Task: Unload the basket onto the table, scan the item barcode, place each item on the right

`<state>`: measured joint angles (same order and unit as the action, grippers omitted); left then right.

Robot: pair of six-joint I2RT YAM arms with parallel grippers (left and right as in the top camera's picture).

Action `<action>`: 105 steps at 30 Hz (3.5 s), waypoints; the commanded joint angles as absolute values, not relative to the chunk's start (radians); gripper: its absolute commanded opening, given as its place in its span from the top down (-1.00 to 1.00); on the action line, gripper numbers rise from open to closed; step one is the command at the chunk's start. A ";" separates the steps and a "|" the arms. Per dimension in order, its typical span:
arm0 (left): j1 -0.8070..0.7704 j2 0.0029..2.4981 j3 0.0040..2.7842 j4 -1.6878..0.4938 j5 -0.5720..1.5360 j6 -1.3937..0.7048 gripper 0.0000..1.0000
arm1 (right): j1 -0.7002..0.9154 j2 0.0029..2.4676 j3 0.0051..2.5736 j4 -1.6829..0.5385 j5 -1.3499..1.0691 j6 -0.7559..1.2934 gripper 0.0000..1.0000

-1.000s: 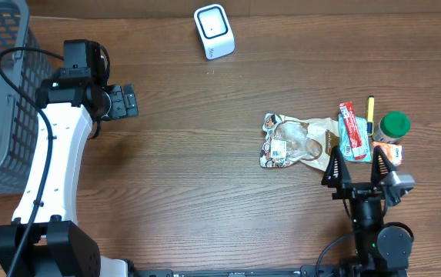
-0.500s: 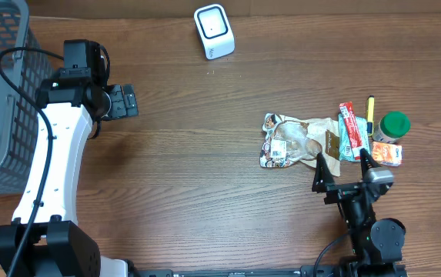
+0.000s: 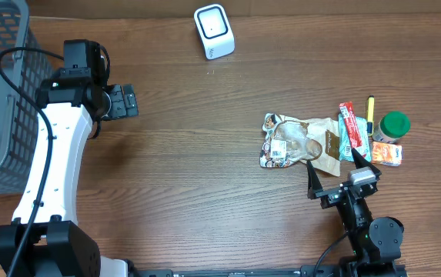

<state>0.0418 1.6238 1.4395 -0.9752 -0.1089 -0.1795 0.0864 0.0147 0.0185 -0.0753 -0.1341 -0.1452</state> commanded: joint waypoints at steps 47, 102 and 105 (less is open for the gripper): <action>0.046 1.634 1.443 -0.974 -0.108 -0.172 -0.99 | 0.083 0.003 0.008 -0.078 -0.054 -0.018 -1.00; 0.046 0.384 1.082 -1.026 -0.112 -0.172 -1.00 | 0.083 0.003 0.008 -0.078 -0.054 -0.018 -1.00; 0.046 0.293 0.958 -0.894 -0.106 -0.182 -0.99 | 0.083 0.003 0.008 -0.078 -0.054 -0.018 -1.00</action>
